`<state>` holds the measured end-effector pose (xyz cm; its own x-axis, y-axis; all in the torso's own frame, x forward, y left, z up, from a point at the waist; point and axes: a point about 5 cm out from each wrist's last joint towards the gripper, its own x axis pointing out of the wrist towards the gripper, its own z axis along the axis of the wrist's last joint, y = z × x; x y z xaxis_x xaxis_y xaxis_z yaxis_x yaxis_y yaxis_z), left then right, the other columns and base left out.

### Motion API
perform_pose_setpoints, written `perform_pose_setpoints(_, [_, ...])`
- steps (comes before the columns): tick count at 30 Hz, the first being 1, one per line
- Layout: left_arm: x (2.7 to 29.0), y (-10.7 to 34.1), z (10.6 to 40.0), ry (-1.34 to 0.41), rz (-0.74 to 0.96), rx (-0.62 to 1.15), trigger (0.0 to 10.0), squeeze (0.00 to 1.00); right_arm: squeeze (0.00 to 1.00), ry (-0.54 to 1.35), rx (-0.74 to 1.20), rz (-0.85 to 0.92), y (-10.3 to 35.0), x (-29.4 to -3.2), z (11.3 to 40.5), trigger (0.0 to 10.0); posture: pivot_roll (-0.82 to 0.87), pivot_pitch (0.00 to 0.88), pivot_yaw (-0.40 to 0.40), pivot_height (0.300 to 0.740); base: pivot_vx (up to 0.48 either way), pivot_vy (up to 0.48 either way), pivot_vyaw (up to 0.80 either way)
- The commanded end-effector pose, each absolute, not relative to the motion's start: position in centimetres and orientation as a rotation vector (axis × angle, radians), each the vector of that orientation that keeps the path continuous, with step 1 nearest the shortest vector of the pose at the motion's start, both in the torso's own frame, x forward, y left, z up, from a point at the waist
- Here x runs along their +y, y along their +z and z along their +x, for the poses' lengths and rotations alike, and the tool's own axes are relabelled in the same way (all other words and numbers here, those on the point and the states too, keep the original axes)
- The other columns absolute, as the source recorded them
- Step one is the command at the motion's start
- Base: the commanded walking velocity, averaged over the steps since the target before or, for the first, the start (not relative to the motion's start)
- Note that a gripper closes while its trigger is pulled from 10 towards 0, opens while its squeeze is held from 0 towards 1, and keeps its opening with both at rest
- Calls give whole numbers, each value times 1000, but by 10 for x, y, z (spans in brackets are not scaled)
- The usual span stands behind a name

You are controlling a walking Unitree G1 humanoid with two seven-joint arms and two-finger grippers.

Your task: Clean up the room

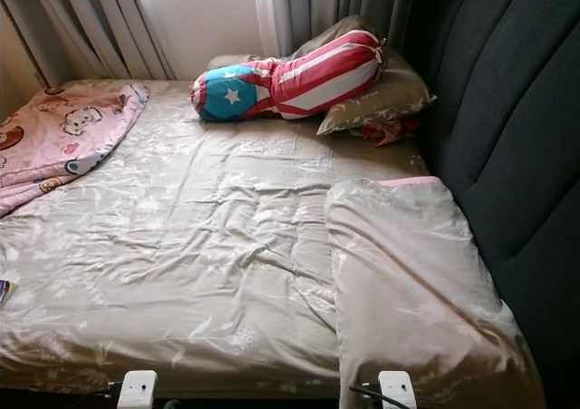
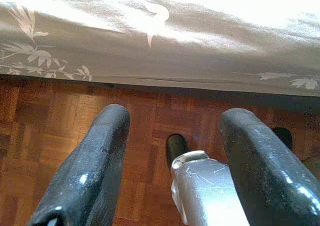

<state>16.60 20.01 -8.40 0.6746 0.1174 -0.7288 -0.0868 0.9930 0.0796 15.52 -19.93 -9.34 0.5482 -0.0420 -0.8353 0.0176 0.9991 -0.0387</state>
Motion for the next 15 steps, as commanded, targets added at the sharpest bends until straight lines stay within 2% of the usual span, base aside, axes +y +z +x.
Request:
perform_pose_setpoints(1, [202,-87,159,120,36,854,10000,0,0,-44,1015,-5,-97,-198,149,10000,-132,15,21,740,0,0,0])
perform_pose_setpoints(7, [202,-85,165,118,27,842,10000,0,0,-49,1005,18,-96,-195,151,10000,-145,72,26,740,0,0,0])
perform_pose_setpoints(15, [203,-84,168,140,15,838,10000,0,0,-76,1002,17,-94,-212,148,10000,-123,133,4,740,0,0,0])
